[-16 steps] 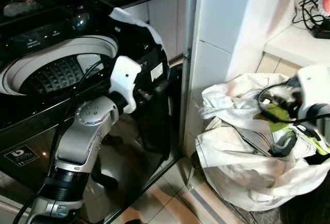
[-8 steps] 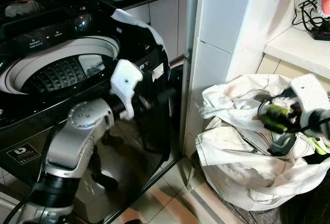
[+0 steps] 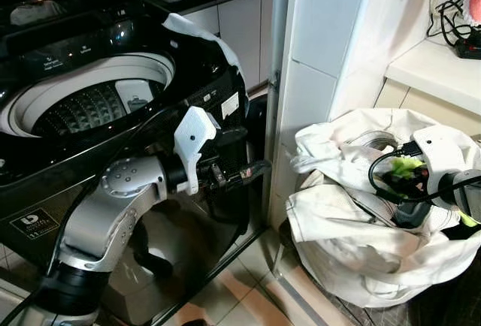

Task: Clothes washing

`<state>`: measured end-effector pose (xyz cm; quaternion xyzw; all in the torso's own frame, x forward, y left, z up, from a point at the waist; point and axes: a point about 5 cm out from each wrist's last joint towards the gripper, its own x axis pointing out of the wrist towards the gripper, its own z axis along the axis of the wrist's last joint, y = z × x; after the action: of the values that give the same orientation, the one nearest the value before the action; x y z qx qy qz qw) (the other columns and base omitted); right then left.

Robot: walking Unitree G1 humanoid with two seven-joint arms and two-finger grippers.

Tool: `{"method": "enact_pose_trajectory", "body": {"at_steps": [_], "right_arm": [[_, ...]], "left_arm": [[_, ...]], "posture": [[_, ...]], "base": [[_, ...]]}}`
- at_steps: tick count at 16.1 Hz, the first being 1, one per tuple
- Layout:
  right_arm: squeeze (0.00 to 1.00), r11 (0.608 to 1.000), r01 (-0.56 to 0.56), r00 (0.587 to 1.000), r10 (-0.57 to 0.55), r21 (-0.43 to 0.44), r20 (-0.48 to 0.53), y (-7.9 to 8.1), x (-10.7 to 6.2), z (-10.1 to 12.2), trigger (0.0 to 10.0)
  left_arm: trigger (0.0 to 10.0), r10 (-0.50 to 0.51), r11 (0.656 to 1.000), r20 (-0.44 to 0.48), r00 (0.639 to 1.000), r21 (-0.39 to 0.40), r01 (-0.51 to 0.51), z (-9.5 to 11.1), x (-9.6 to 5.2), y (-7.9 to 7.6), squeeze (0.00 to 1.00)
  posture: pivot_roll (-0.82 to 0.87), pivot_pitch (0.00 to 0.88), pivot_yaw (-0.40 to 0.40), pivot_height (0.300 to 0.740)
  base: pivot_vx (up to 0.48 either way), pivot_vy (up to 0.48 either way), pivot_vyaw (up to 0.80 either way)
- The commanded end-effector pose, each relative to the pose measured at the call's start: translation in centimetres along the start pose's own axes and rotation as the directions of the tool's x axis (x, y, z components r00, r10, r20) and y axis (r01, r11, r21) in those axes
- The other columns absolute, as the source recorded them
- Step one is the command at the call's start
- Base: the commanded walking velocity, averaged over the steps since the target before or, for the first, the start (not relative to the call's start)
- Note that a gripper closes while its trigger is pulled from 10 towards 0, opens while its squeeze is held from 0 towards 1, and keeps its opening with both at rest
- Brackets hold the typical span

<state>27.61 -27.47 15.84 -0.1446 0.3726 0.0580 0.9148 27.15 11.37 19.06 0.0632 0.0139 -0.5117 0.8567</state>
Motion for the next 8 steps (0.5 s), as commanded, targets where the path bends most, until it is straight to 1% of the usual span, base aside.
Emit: {"method": "enact_pose_trajectory", "body": {"at_steps": [1,8], "right_arm": [[0.00,1.000,0.005,1.000,-0.005,0.012,-0.018,-0.41,-0.08,-0.23,0.0],[0.00,1.000,0.006,1.000,-0.006,-0.012,-0.011,-0.50,-0.25,-0.13,0.0]], "left_arm": [[10.0,-0.006,1.000,-0.002,1.000,0.012,0.006,0.31,-0.27,-0.01,0.00],[10.0,0.012,1.000,-0.007,1.000,0.021,-0.012,0.27,-0.21,0.33,0.00]], "posture": [[-0.06,0.000,0.073,0.740],[-0.06,0.000,0.076,0.740]], "base": [[0.000,0.000,0.00],[0.000,0.000,0.00]]}}
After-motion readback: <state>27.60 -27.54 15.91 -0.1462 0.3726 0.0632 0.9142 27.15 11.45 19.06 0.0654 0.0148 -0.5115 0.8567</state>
